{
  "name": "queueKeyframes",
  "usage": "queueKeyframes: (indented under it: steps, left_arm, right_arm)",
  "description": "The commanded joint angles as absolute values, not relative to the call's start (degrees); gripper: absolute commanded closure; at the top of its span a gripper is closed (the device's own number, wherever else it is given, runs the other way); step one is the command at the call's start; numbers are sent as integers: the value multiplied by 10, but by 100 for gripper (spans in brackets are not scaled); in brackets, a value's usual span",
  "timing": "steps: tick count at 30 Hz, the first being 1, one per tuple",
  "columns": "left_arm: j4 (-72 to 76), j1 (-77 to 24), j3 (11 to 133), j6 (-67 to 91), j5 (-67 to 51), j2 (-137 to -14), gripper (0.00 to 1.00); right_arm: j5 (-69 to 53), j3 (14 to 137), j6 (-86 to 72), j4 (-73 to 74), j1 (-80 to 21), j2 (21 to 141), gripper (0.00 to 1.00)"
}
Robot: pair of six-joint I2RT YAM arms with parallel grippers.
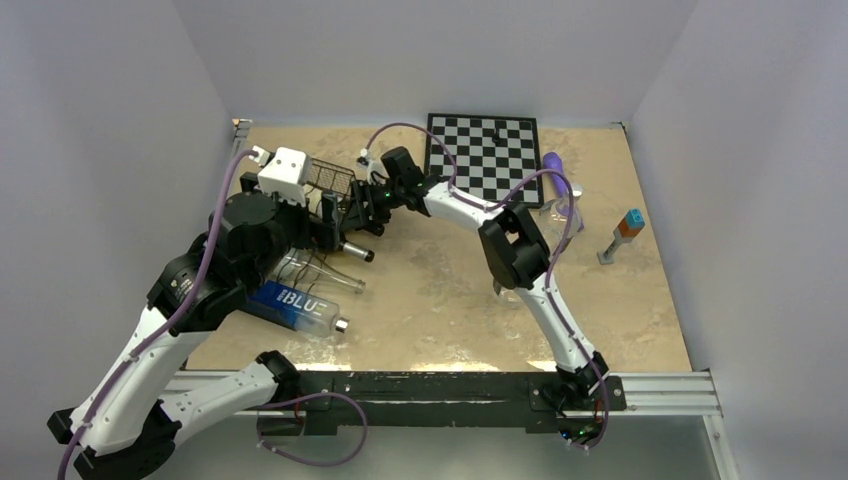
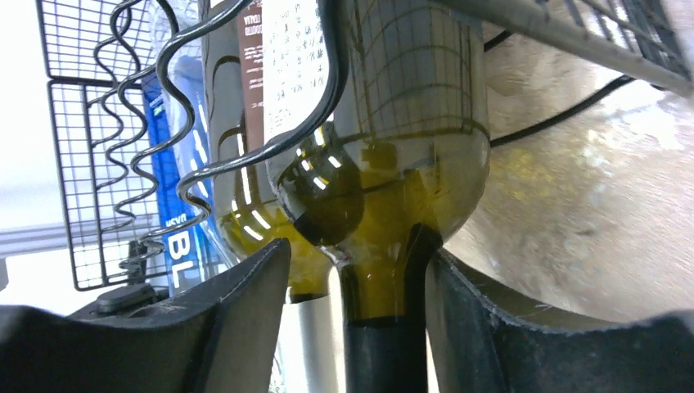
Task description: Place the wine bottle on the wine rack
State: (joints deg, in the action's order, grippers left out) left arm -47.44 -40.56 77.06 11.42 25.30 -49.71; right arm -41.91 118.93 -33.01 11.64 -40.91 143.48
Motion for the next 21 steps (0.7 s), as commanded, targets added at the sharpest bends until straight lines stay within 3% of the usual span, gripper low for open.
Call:
queueKeyframes:
  steps: [1,21]
  left_arm:
    - [-466,-403,785,119,249,-490,1]
    - [-460,-403,771,101,255,-466,1]
  right_arm:
    - [-356,1164,-318,50,-416,1351,34]
    - [-156,1100,-238,172,-416,1230,6]
